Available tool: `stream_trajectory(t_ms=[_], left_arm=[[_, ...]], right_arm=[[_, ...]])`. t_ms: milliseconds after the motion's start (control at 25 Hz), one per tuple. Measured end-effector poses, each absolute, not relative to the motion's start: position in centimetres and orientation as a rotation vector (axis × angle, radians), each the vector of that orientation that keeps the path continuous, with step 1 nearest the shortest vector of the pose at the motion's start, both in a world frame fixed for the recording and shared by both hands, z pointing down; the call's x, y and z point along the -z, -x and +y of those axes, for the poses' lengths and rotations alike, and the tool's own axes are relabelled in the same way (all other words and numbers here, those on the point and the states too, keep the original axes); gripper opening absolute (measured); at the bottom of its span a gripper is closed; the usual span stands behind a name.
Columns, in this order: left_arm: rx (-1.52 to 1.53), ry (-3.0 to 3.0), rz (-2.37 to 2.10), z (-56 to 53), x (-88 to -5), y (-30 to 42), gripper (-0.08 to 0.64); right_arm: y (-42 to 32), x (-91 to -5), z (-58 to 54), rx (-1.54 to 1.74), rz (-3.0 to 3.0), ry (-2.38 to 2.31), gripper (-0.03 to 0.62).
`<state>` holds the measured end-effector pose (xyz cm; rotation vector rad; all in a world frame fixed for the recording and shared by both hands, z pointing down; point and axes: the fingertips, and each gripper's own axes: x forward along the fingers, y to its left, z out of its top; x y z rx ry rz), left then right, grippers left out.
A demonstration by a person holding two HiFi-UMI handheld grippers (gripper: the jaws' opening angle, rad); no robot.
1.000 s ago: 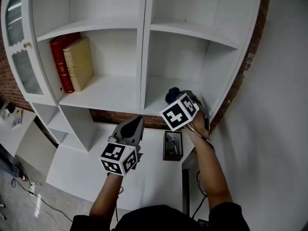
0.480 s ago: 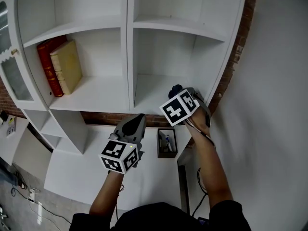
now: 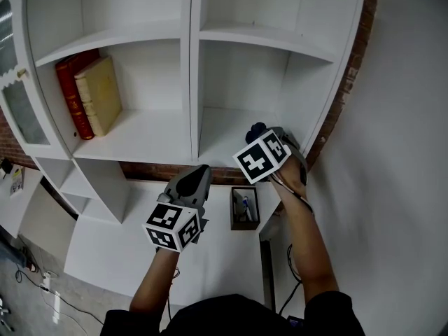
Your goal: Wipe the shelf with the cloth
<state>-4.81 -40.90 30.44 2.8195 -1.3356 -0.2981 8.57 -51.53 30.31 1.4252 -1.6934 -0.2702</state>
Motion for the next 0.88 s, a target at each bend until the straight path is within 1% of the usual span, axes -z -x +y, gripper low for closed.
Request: stream_trajectory(t_ms=[880], left_arm=[[0.308,-2.658,-1.612,-39.9,-31.3,12.9,0.017]], right_arm=[[4.3,-30.3,-53.1,0.414,-1.894,-1.214,0.166]])
